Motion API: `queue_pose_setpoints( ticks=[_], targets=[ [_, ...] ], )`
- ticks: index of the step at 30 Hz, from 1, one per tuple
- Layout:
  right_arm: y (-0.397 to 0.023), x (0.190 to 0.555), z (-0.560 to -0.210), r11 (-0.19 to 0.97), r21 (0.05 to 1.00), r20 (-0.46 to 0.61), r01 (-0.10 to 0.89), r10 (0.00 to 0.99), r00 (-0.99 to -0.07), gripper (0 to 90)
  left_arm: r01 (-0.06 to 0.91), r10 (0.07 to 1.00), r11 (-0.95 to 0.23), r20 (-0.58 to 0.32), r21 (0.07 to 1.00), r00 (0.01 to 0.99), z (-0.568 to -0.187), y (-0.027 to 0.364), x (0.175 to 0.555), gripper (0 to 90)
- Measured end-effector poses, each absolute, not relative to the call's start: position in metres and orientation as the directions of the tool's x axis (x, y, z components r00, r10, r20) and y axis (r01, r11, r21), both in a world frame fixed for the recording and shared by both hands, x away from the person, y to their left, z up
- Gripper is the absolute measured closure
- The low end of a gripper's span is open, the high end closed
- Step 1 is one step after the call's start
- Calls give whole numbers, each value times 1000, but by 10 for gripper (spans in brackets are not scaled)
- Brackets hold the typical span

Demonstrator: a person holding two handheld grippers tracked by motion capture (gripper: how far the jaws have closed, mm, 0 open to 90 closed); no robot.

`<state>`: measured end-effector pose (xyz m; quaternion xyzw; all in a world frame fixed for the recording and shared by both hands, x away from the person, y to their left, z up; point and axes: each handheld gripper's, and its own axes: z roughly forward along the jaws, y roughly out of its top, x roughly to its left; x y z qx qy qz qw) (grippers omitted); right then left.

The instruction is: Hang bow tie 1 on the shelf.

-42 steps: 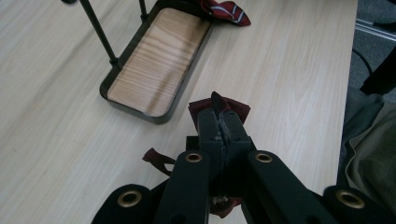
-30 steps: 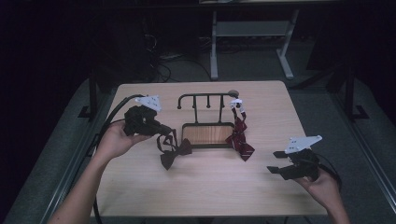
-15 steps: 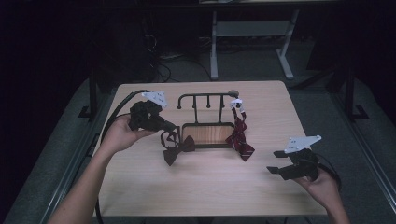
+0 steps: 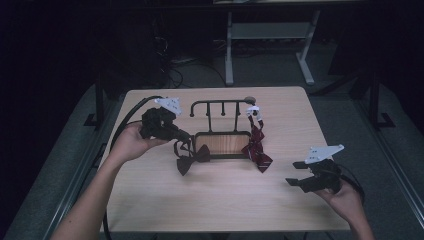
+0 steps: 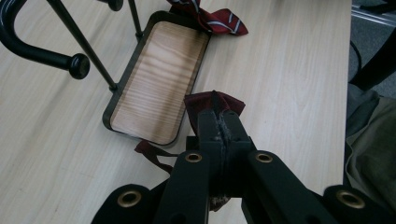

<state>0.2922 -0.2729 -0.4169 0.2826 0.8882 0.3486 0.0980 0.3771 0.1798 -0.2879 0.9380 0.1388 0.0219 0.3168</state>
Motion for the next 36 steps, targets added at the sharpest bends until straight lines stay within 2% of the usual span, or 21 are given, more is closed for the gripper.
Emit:
queue_pose_setpoints(
  ticks=[13,31,36],
  targets=[
    [-273,292,-417,598,676,22,431,568,-823,343,231,274,-775,-17,588,962,-270,181,384,891],
    [-272,292,-418,600,671,25,437,570,-821,343,233,284,-801,7,552,959,-256,169,422,890],
    [-272,292,-419,601,673,22,432,567,-823,343,266,312,-782,-16,564,950,-256,168,435,890]
  ],
)
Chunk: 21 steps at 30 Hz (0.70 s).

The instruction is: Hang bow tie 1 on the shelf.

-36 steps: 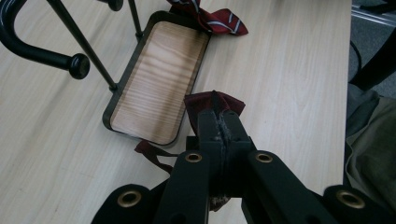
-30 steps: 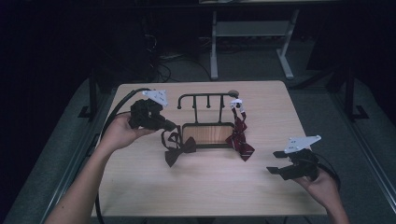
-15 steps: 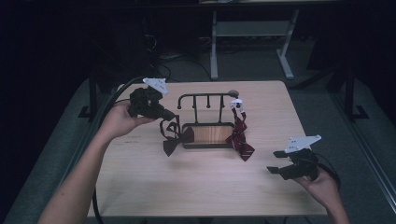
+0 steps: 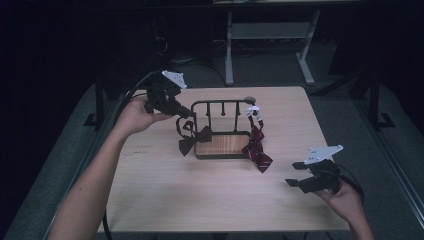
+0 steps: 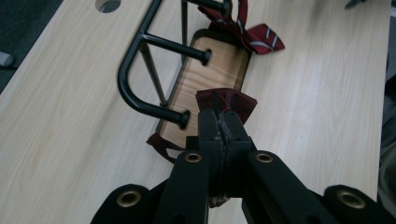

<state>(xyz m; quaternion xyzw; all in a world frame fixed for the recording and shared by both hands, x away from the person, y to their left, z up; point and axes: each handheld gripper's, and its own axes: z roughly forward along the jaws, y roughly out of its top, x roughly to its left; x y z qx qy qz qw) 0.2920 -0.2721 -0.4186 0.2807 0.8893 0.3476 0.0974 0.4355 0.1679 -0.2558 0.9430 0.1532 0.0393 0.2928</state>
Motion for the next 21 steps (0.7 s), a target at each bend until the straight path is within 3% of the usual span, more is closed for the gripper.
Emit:
queue_pose_setpoints(
  ticks=[21],
  targets=[
    [-273,291,-419,600,671,33,436,564,-825,344,329,377,-796,-10,508,926,-263,160,468,888]
  ],
)
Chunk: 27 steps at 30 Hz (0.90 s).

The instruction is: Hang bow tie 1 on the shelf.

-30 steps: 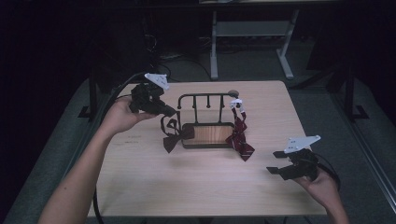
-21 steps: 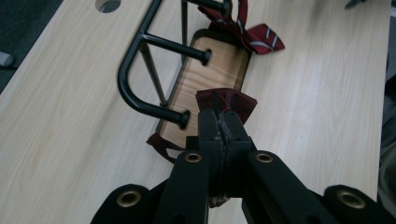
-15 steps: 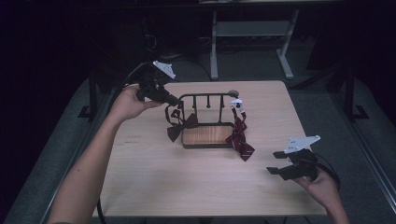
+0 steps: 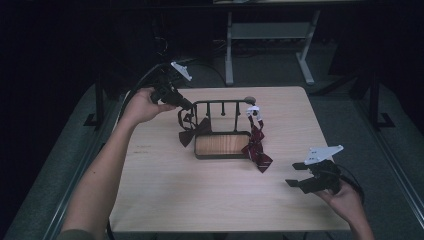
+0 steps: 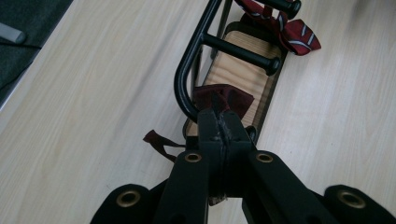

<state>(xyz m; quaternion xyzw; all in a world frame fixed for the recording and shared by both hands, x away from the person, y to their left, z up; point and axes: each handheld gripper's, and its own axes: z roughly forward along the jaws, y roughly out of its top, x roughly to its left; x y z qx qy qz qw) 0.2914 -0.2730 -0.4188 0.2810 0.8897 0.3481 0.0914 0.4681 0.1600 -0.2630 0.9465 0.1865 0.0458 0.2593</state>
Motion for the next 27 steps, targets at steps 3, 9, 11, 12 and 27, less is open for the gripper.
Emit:
queue_pose_setpoints(
  ticks=[3,9,11,12,27],
  targets=[
    [-273,291,-419,600,671,32,435,563,-826,345,342,389,-795,-12,500,921,-265,161,470,887],
    [-274,290,-417,595,676,31,434,566,-824,348,349,396,-790,-15,504,918,-266,163,471,876],
    [-274,290,-418,596,675,31,435,566,-824,348,353,401,-788,-16,505,916,-266,163,471,872],
    [-273,291,-418,599,675,27,431,564,-825,348,352,400,-787,-16,507,916,-267,163,472,872],
    [-273,291,-419,599,674,23,433,568,-822,343,356,410,-783,-8,510,912,-268,166,471,786]
  ],
)
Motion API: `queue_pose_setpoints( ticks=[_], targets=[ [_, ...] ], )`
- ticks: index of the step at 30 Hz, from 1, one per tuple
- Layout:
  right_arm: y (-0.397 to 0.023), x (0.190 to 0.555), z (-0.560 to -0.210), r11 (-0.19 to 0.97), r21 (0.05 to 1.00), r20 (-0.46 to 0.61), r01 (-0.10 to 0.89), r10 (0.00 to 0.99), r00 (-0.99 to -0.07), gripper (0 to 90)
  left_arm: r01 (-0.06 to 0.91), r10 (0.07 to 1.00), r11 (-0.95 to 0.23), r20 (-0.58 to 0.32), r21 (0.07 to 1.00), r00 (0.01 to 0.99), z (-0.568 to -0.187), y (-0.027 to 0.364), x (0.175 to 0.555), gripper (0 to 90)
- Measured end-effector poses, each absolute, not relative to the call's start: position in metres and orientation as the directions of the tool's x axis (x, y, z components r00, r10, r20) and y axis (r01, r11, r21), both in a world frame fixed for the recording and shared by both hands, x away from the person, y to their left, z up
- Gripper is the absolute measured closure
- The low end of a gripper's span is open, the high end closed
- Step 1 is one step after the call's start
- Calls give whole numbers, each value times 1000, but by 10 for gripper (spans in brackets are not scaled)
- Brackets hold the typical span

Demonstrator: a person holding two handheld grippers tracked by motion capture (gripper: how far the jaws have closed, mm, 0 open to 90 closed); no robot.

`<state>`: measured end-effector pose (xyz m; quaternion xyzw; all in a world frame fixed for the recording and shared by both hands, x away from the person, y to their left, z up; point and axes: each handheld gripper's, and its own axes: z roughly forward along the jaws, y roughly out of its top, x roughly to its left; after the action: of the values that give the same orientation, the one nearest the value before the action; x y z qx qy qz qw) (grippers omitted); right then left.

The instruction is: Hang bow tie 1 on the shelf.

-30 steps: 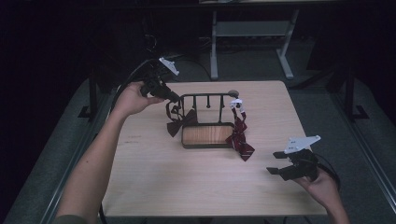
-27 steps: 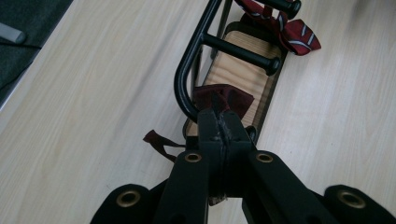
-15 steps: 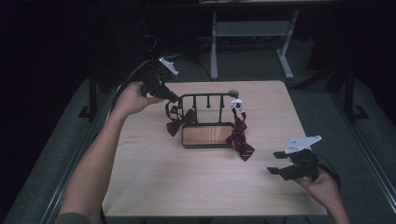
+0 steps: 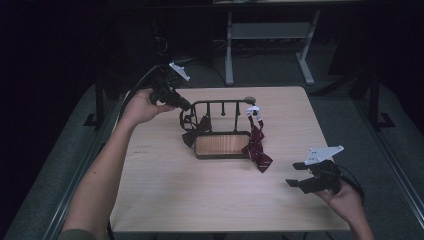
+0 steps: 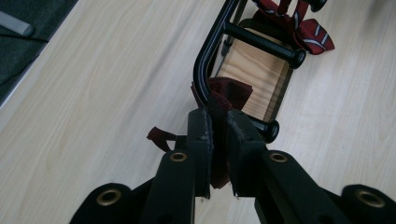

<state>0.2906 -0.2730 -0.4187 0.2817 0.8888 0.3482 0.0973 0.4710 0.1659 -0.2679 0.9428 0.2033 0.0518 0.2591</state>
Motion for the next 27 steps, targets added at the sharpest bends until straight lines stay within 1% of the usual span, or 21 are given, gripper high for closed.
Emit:
queue_pose_setpoints(
  ticks=[6,20,27],
  targets=[
    [-273,290,-419,597,675,23,434,571,-821,341,350,413,-781,7,517,911,-264,168,470,729],
    [-273,291,-419,595,674,20,438,578,-816,329,348,420,-769,13,536,907,-256,179,463,664],
    [-274,291,-418,589,675,22,445,587,-810,311,353,431,-762,18,544,902,-252,189,454,586]
  ],
)
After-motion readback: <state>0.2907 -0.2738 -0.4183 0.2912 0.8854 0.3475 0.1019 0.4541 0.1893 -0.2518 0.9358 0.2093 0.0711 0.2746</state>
